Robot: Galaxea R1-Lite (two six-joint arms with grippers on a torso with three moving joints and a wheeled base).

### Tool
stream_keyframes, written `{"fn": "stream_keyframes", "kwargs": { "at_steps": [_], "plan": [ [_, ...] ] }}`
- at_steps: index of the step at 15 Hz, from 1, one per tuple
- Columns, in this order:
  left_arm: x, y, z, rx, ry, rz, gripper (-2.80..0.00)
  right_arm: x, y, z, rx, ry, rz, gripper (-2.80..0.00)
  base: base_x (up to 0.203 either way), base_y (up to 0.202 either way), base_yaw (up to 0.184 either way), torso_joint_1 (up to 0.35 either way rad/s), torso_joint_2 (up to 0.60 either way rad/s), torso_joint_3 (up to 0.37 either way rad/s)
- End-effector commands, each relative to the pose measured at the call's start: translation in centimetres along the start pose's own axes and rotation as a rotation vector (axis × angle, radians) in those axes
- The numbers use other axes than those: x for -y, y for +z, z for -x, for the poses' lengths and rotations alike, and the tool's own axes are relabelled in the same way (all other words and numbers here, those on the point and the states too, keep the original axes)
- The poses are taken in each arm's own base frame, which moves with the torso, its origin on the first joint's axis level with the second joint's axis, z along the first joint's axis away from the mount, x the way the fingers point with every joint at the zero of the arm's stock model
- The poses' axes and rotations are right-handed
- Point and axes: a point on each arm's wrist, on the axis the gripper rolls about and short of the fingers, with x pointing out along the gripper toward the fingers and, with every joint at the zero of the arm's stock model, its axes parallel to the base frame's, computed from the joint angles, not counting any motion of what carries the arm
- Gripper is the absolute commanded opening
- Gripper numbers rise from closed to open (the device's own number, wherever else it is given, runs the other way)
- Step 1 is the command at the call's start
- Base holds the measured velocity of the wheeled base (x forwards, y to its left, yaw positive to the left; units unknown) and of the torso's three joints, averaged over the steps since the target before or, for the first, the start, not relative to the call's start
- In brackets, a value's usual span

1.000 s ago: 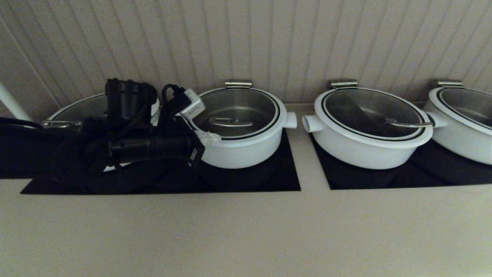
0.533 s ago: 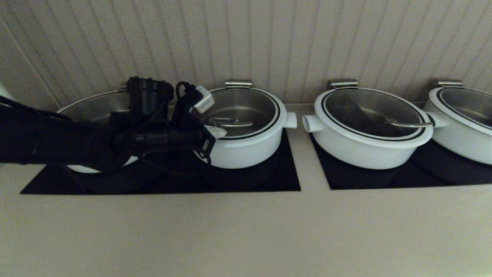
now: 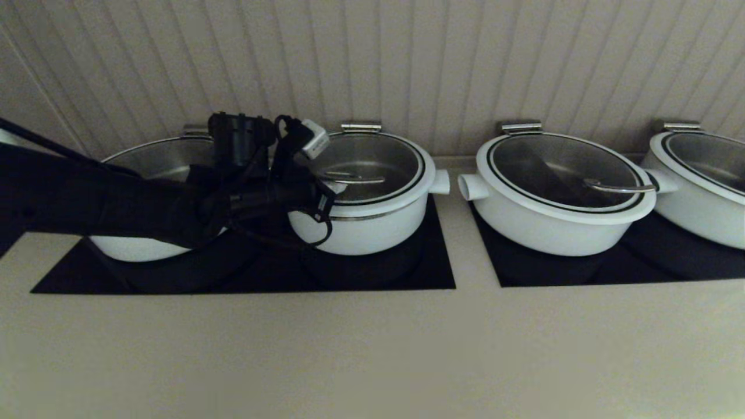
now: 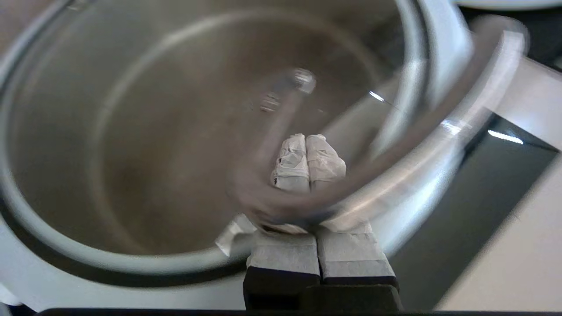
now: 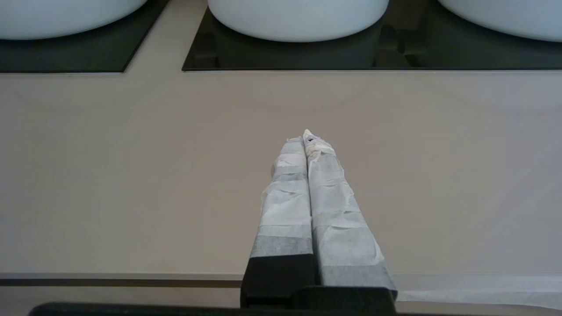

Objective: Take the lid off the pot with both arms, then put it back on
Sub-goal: Open the food pot lid a small opening with the left arm, then hold the pot lid with the right arm

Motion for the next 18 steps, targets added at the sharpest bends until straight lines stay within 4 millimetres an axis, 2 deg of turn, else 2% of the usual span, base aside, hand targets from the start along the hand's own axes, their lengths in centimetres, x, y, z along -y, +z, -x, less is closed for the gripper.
{"fn": "stream_keyframes", "kwargs": {
  "at_steps": [1,9,12,13,15,17,18],
  "plan": [
    [-0.3,0.6,-0.5,0.025,0.008,-0.008,-2.8,0.0,0.0,0.0,-0.001,0.0,0.0,-2.8,0.0,0.0,0.0,0.0,0.0,0.0],
    [-1.3,3.5,-0.5,0.115,0.047,-0.015,-2.8,0.0,0.0,0.0,-0.001,0.001,0.002,-2.8,0.0,0.0,0.0,0.0,0.0,0.0],
    [-1.4,3.7,-0.4,0.121,0.048,-0.017,-2.8,-0.1,0.2,0.0,0.018,0.038,0.105,-2.8,0.0,0.0,0.0,0.0,0.0,0.0],
    [-1.4,3.7,-0.3,0.123,0.049,-0.018,-2.8,-0.1,0.6,0.1,0.039,0.06,0.111,-2.8,0.0,0.0,0.0,0.0,0.0,0.0],
    [-1.4,3.7,-0.3,0.123,0.048,-0.017,-2.8,-0.3,3.1,0.1,0.05,0.13,0.067,-2.8,0.0,0.0,0.0,0.0,0.0,0.0],
    [-1.4,3.8,-0.2,0.126,0.05,-0.01,-2.8,-0.3,5.8,-1.4,-0.029,0.16,0.024,-2.8,0.0,0.0,0.0,0.0,0.0,0.0],
    [-1.4,3.9,-0.2,0.129,0.049,-0.004,-2.8,-0.4,7.2,-3.0,-0.076,0.176,0.008,-2.8,0.0,0.0,0.0,0.0,0.0,0.0]
  ]
}}
